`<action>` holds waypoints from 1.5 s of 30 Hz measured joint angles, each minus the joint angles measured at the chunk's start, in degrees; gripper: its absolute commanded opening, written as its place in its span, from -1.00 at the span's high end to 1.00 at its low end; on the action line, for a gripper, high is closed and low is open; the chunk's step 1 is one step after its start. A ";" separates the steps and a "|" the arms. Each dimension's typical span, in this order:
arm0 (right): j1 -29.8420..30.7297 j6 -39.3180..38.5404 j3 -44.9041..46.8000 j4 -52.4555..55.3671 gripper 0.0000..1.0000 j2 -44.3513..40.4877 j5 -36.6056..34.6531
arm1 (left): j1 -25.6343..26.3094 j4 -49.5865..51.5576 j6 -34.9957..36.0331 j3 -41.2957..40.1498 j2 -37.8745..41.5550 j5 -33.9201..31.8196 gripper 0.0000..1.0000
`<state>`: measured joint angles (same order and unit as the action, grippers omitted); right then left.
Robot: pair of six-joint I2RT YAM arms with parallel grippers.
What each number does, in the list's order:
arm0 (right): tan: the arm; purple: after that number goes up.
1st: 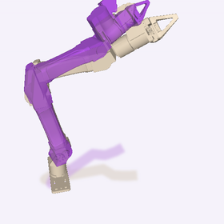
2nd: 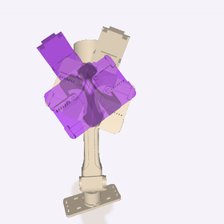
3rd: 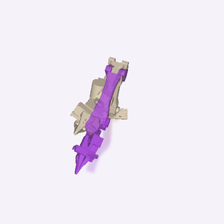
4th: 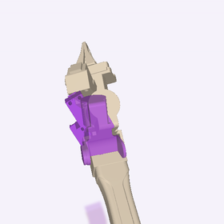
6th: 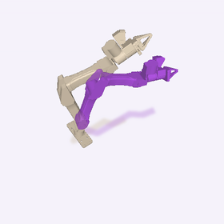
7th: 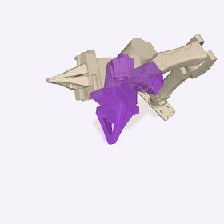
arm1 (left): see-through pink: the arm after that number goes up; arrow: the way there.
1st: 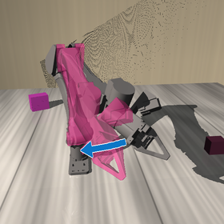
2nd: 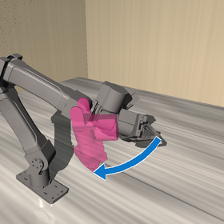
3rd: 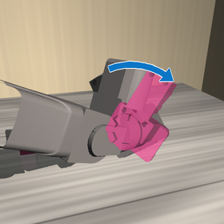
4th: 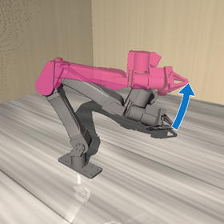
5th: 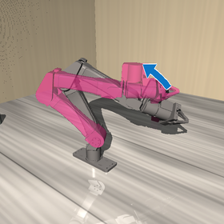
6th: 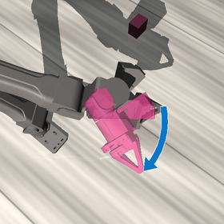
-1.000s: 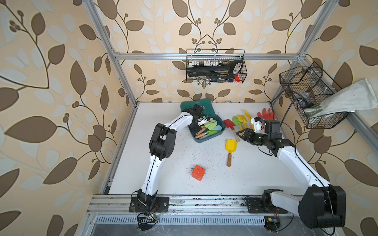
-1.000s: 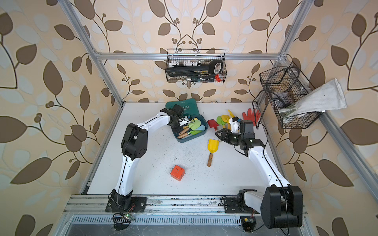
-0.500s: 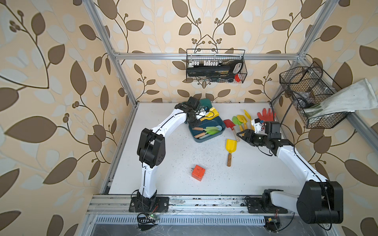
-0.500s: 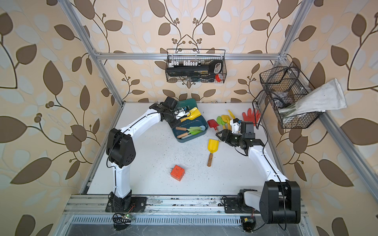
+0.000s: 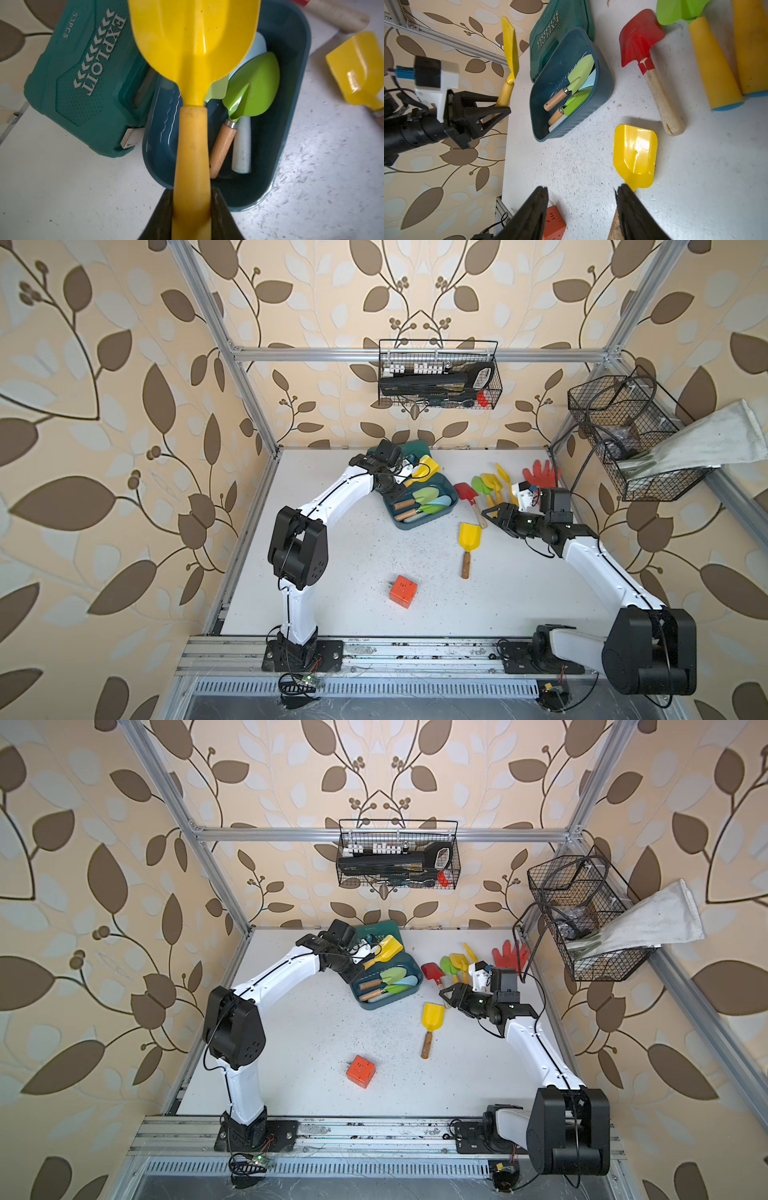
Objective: Take the shovel out of the storage box
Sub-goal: Pick up the shovel from the storage box.
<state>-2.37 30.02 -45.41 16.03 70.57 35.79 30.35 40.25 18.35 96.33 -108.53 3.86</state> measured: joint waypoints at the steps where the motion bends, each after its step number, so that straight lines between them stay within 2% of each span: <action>1: 0.00 0.00 0.11 -0.02 -0.12 0.00 0.02 | 0.00 -1.44 -1.95 -1.88 1.97 1.14 0.90; 7: 0.00 0.02 0.96 -0.26 -0.13 -0.11 0.00 | 1.01 -10.49 -11.52 -12.94 13.38 6.10 0.92; 11: 0.00 0.24 1.44 -0.72 -0.13 -0.48 0.02 | 3.15 -15.98 -17.66 -18.47 17.70 7.76 0.96; 21: 0.00 1.68 4.98 -1.75 -0.15 -6.36 0.22 | 10.27 -29.27 -27.19 -34.27 21.79 5.64 1.00; 26: 0.28 7.17 8.31 -3.85 -0.16 -12.61 0.15 | 12.66 -37.86 -30.49 -42.80 22.99 3.50 1.00; 30: 3.23 12.81 10.82 -4.96 -0.16 -18.86 -2.01 | 14.78 -40.52 -31.76 -43.54 22.99 1.25 1.00; 35: 9.73 18.69 11.04 -5.40 -0.15 -24.68 -6.71 | 18.16 -44.81 -32.15 -43.65 23.04 0.55 1.00; 45: 22.51 22.49 11.04 -5.68 -0.01 -22.56 -14.78 | 21.92 -48.52 -31.74 -43.76 23.04 4.07 0.99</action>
<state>20.14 52.51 -34.37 10.35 48.01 21.02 52.27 -8.27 -13.39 52.58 -85.49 7.92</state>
